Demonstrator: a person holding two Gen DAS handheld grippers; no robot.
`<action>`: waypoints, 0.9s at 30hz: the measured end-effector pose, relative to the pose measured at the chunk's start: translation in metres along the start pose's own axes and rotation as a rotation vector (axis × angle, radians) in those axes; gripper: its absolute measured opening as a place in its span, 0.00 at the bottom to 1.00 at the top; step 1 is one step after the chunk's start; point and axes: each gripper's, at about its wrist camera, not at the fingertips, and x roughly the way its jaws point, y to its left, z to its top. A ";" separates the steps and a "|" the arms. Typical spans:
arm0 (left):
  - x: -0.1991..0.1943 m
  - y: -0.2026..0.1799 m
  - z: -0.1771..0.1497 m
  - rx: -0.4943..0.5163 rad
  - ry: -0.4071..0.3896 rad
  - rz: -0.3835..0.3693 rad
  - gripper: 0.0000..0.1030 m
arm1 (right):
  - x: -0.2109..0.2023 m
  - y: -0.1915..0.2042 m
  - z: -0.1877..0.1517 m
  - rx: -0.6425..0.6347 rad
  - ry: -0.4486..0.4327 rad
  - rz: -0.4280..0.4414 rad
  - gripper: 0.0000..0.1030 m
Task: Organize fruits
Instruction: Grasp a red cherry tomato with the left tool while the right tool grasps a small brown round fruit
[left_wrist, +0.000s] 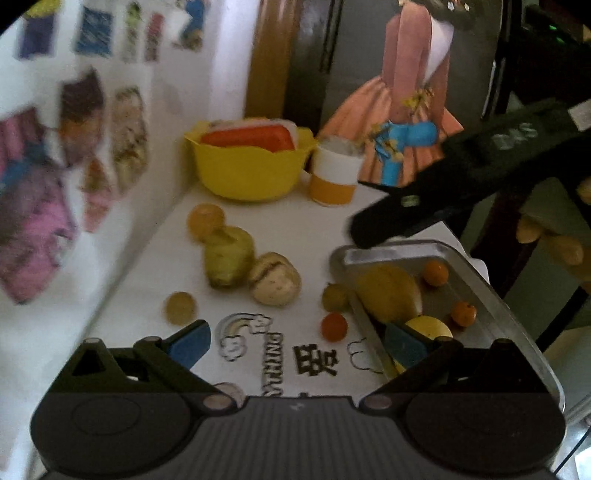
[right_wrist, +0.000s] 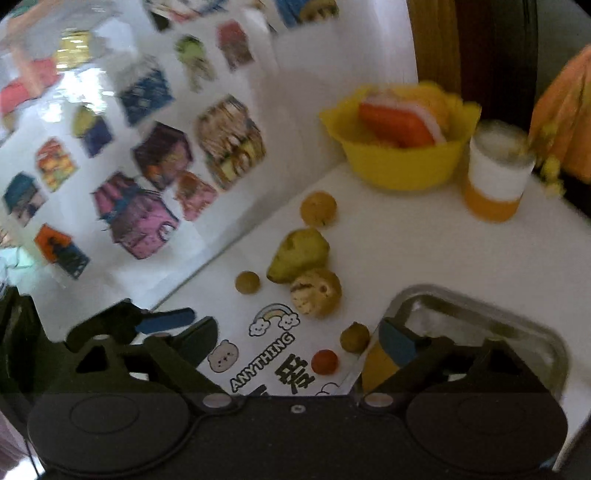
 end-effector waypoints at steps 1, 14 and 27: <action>0.007 -0.001 0.000 -0.004 0.007 -0.009 0.99 | 0.007 -0.004 0.001 0.002 0.008 0.007 0.81; 0.054 0.001 -0.005 -0.049 0.078 -0.075 0.65 | 0.057 -0.022 0.003 -0.089 0.060 -0.064 0.41; 0.069 -0.003 0.001 -0.086 0.117 -0.106 0.32 | 0.076 -0.022 0.003 -0.172 0.103 -0.109 0.32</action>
